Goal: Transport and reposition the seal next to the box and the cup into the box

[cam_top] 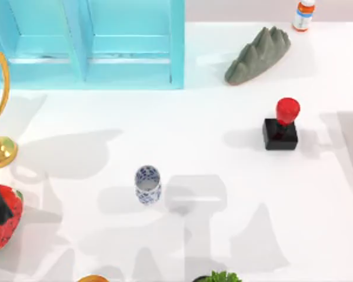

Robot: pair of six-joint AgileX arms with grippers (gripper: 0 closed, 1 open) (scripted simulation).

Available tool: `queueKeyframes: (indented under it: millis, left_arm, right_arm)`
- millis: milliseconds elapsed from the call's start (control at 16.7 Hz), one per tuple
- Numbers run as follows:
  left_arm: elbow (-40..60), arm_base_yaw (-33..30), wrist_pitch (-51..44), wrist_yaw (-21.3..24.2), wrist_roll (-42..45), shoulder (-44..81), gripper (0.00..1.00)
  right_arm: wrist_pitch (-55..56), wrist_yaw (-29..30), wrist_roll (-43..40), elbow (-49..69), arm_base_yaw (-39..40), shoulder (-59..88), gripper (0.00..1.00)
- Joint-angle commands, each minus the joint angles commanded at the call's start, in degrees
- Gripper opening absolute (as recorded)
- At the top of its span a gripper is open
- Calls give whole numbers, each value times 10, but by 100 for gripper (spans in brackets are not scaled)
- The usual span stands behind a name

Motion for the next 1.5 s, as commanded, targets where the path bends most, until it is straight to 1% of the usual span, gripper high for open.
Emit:
queueKeyframes:
  millis: [480,780,960,1080,1500]
  left_arm:
    - [0,0,0,0,0,0,100]
    - [0,0,0,0,0,0,100]
    - [0,0,0,0,0,0,100]
    - [0,0,0,0,0,0,100]
    - [0,0,0,0,0,0,100]
  right_arm:
    - [-281,0,65,434,66,452,100]
    - [-408,0,95,636,101,660,100]
    - [-449,0,105,706,114,730,100]
    - [-461,0,108,725,118,750,100]
    - [-450,0,106,715,116,749,100]
